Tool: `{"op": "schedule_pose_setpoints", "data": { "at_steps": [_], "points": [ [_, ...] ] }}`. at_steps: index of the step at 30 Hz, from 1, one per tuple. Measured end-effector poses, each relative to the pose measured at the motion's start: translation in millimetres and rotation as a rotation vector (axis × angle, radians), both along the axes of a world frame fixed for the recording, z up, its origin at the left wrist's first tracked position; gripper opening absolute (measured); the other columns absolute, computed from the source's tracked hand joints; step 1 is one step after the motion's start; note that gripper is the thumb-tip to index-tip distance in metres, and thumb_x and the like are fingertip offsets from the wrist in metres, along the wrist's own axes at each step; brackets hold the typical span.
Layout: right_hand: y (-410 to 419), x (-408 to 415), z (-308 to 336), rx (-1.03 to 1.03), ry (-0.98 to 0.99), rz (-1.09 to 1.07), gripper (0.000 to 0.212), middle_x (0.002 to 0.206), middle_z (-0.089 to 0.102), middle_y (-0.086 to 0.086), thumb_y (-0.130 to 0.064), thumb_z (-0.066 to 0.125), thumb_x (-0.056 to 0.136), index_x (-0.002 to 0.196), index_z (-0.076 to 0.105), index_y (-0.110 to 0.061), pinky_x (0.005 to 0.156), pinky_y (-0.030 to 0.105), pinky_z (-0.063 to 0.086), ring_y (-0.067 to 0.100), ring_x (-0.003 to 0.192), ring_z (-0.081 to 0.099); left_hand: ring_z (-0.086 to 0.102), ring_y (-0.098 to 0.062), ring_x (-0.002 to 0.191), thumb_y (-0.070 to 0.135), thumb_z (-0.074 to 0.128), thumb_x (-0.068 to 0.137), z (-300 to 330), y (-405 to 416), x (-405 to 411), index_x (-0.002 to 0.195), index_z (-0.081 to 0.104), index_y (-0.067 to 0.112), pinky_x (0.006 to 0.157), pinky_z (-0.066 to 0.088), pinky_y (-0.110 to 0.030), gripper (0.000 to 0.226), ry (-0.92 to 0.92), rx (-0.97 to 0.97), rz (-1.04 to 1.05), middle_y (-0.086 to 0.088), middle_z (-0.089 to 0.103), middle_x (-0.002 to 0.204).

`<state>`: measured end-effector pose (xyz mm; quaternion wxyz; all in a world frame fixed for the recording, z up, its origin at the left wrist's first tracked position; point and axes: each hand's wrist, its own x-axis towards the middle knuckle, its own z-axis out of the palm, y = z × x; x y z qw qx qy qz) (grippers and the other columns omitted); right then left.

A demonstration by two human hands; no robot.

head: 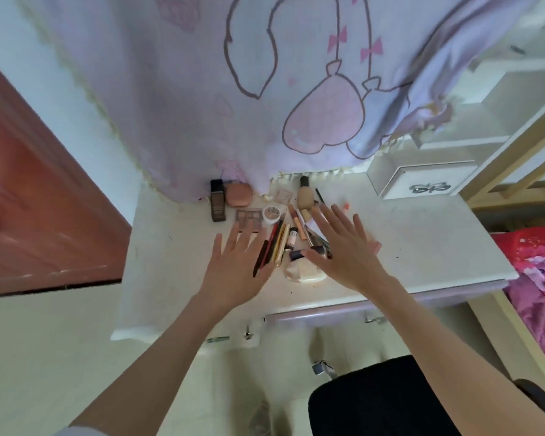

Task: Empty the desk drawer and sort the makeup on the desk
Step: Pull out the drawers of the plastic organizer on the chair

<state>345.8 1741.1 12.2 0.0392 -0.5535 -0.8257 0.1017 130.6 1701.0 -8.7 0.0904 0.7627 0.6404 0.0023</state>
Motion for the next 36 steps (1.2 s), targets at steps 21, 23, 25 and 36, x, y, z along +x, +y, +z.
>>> {"op": "schedule_pose_setpoints", "data": {
  "at_steps": [21,23,25,36],
  "points": [
    [-182.4,-290.4,123.5,0.035,0.130,0.704,0.079,0.159,-0.006,-0.005,-0.066,0.030,0.088,0.149,-0.007,-0.032,0.116,0.049,-0.007,0.016,0.146,-0.011,-0.002,-0.021,0.144,0.069,0.000,0.078,112.0,-321.9,-216.2,0.148,0.012,0.028,0.114,-0.003,-0.044,0.082,-0.024,0.386,0.902,0.001,0.008,0.157],
    [-208.9,-338.6,127.2,0.022,0.166,0.795,0.077,0.159,-0.003,-0.004,-0.063,0.034,0.090,0.150,-0.002,-0.032,0.116,0.049,-0.005,0.017,0.146,-0.008,0.003,-0.023,0.144,0.075,-0.005,0.077,110.7,-353.6,-246.8,0.147,0.018,0.026,0.114,-0.002,-0.045,0.088,-0.011,0.414,0.983,-0.001,0.013,0.156],
    [-236.6,-388.2,125.3,0.028,0.173,0.890,0.077,0.159,-0.001,-0.003,-0.061,0.038,0.090,0.150,0.000,-0.031,0.116,0.051,-0.002,0.019,0.146,-0.006,0.006,-0.024,0.144,0.076,-0.012,0.074,105.8,-387.4,-279.9,0.146,0.022,0.025,0.114,0.002,-0.047,0.094,0.007,0.432,1.078,-0.002,0.017,0.155],
    [-436.6,-626.5,111.9,-0.002,0.055,1.428,0.075,0.159,-0.004,-0.004,-0.061,0.035,0.091,0.150,0.000,-0.030,0.116,0.052,0.000,0.018,0.146,-0.006,-0.007,-0.019,0.144,0.069,0.000,0.073,92.6,-606.6,-402.0,0.147,0.015,0.028,0.115,-0.004,-0.044,0.086,0.062,0.389,1.621,0.003,0.006,0.157]
  ]
}}
